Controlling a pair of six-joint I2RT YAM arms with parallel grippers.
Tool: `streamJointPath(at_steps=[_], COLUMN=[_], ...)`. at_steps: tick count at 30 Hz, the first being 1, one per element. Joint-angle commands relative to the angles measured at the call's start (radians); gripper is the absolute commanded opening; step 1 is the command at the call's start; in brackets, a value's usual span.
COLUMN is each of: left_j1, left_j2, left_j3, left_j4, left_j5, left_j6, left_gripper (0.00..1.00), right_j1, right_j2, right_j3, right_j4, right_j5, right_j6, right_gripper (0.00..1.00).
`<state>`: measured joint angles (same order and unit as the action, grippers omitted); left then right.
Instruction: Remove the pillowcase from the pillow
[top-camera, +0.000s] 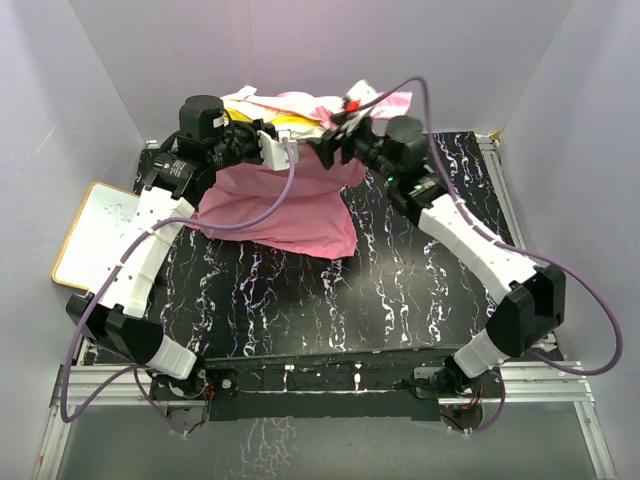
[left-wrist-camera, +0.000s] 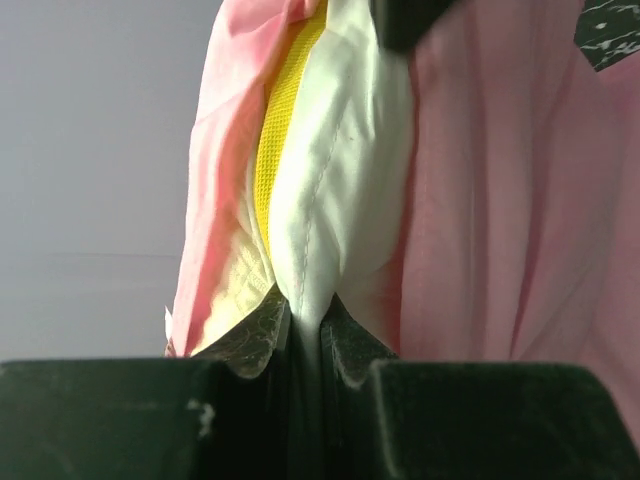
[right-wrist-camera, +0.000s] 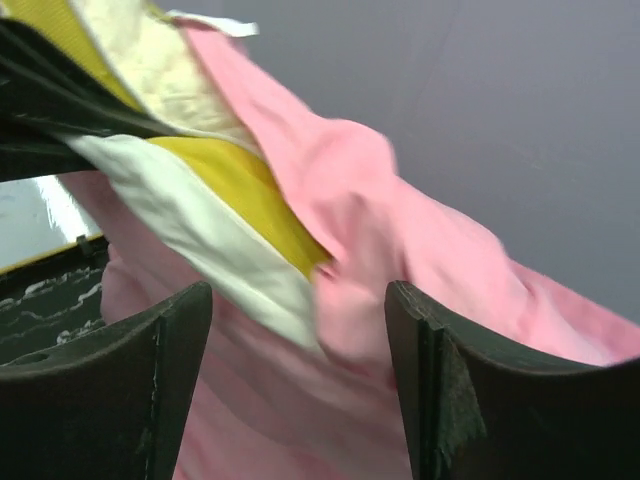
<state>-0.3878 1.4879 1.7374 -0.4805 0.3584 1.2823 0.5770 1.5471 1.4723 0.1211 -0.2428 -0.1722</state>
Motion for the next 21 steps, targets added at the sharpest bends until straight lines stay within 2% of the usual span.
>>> streamJointPath(at_steps=[1, 3, 6, 13, 18, 21], left_j1=[0.018, 0.018, 0.018, 0.018, 0.018, 0.018], left_j2=[-0.032, -0.032, -0.039, -0.052, -0.064, -0.083], left_j3=[0.014, 0.027, 0.028, 0.040, 0.056, 0.057], left_j4=[0.081, 0.069, 0.072, 0.075, 0.057, 0.047], left_j5=[-0.061, -0.058, -0.054, -0.027, -0.002, 0.022], left_j6=[-0.014, -0.016, -0.024, -0.042, -0.051, -0.052], left_gripper=[0.00, 0.00, 0.00, 0.00, 0.00, 0.00], right_j1=[-0.135, -0.187, -0.238, -0.255, -0.315, -0.366], right_j2=[-0.103, -0.127, -0.161, -0.132, -0.050, 0.004], right_j3=[0.003, -0.033, -0.078, -0.048, 0.022, 0.063], right_j4=[0.025, 0.027, 0.037, 0.019, -0.003, 0.007], right_j5=[-0.044, -0.057, -0.065, -0.111, -0.089, -0.162], right_j6=[0.241, 0.308, 0.389, 0.454, 0.557, 0.637], right_gripper=[0.76, 0.81, 0.82, 0.82, 0.72, 0.67])
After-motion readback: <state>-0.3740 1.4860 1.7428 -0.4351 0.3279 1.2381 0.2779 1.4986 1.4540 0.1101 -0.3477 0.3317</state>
